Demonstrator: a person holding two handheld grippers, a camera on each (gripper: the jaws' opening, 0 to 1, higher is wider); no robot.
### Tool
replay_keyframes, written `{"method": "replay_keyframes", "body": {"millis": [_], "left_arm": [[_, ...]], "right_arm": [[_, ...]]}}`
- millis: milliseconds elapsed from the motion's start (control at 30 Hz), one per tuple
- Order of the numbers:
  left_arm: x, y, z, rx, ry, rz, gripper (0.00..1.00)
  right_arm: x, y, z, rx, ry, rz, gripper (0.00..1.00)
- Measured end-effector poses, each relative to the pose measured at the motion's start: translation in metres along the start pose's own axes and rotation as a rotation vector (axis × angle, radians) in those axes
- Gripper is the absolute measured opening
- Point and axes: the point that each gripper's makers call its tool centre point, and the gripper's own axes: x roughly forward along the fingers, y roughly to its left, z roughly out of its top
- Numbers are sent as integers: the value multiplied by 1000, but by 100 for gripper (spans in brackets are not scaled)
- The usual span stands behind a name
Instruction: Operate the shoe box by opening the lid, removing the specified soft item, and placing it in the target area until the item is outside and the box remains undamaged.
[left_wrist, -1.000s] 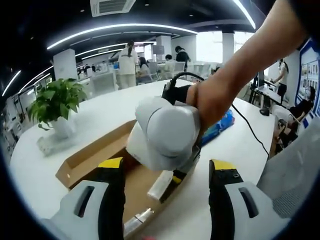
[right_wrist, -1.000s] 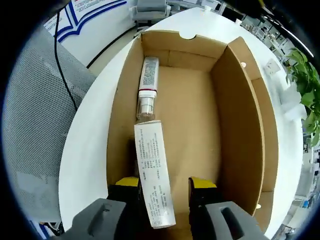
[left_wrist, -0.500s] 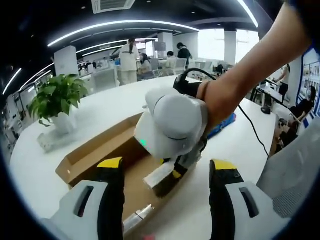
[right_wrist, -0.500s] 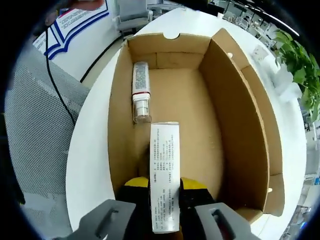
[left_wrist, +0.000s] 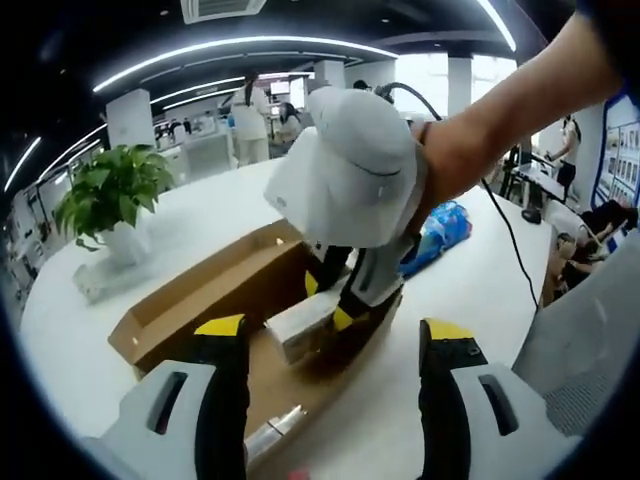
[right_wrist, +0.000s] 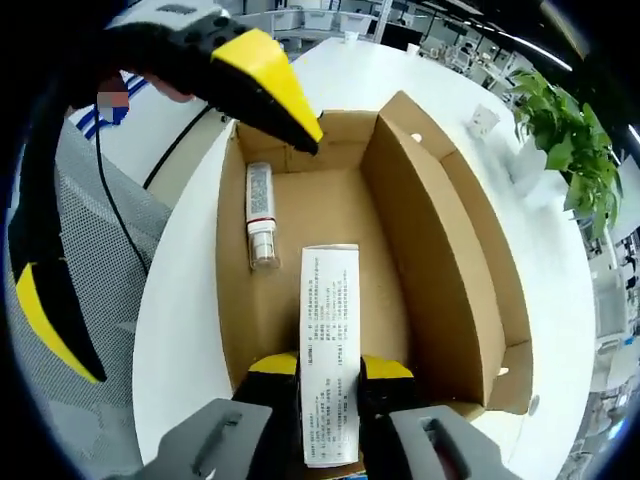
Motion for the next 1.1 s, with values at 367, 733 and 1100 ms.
{"method": "replay_keyframes", "body": {"millis": [367,733,1100], "left_arm": [[-3,0,6,-23,-30,3,67],[-1,-9,6,-4,-29,-20,67],[1,-14,4,13,-18,-34,68]], "right_arm": [[-40,-23,3,46,-47,-71,16],[-83,-38,-20,80,-38,-132,16],[-116,-33,-84,127,25,-155,16]]}}
